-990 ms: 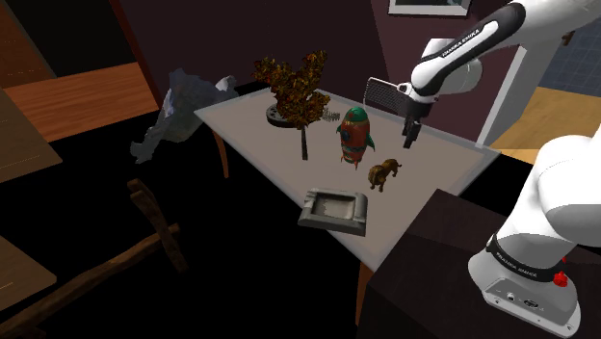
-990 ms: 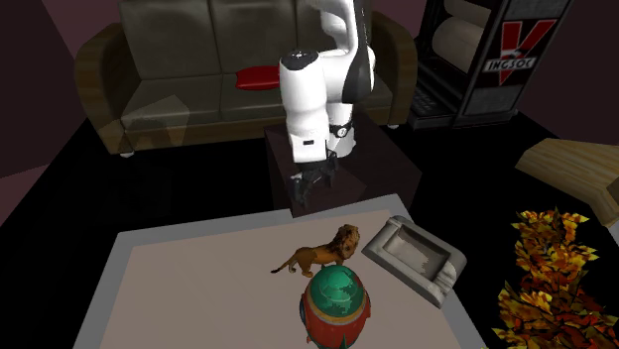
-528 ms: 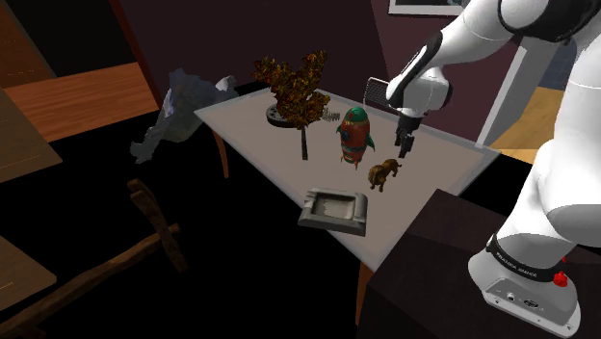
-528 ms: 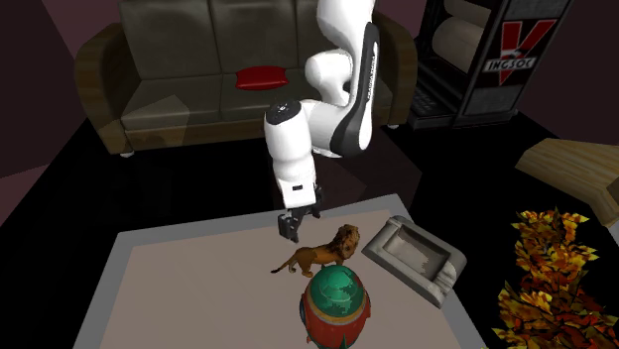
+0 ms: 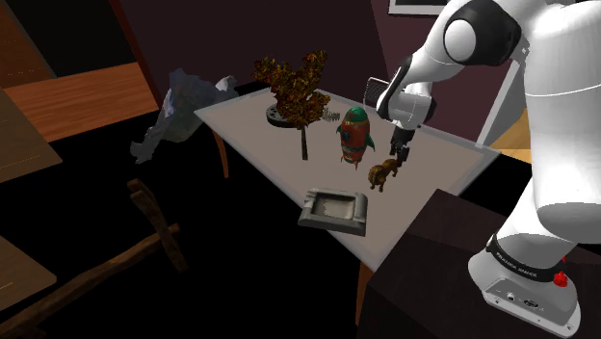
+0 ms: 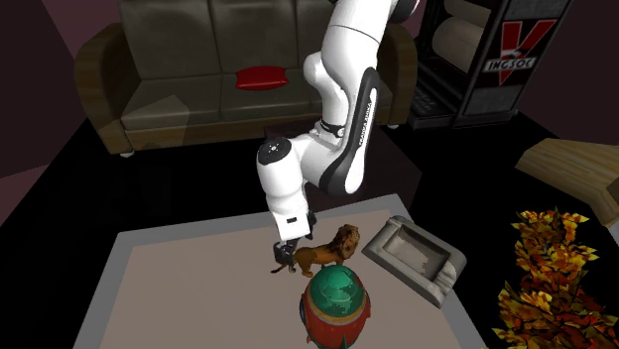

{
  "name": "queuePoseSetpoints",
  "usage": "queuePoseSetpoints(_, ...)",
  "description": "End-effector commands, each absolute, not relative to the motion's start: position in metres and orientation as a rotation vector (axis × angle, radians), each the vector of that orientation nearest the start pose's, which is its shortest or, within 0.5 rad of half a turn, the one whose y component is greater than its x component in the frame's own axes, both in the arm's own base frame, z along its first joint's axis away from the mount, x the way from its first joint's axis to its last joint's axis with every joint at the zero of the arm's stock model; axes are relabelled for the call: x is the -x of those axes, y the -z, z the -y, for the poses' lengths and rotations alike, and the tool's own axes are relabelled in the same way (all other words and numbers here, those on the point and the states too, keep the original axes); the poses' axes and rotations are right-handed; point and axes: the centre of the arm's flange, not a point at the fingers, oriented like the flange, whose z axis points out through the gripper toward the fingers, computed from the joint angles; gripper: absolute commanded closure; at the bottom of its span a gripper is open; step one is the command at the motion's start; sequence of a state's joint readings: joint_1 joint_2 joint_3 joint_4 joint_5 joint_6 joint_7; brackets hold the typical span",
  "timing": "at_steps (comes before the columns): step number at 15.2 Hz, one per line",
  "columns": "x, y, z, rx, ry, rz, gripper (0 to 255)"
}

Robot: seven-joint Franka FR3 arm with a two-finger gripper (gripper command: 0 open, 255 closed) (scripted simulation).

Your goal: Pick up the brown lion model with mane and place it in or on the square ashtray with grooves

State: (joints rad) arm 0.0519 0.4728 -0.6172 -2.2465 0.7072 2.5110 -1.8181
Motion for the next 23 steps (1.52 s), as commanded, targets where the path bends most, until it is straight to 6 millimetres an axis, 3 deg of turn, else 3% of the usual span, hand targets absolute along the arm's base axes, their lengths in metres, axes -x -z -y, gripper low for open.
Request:
queuePoseSetpoints(1, -0.437, -0.172, 0.296, 2.865, 0.141, 1.047, 0)
queuePoseSetpoints(4, -0.438, -0.159, 0.295, 2.865, 0.141, 1.047, 0)
queuePoseSetpoints(11, -0.438, -0.159, 0.295, 2.865, 0.141, 1.047, 0)
queuePoseSetpoints(12, -0.438, -0.159, 0.295, 2.865, 0.141, 1.047, 255)
queuePoseSetpoints(21, -0.438, -0.159, 0.295, 2.865, 0.141, 1.047, 255)
queuePoseSetpoints(23, -0.438, -0.169, 0.295, 2.865, 0.141, 1.047, 255)
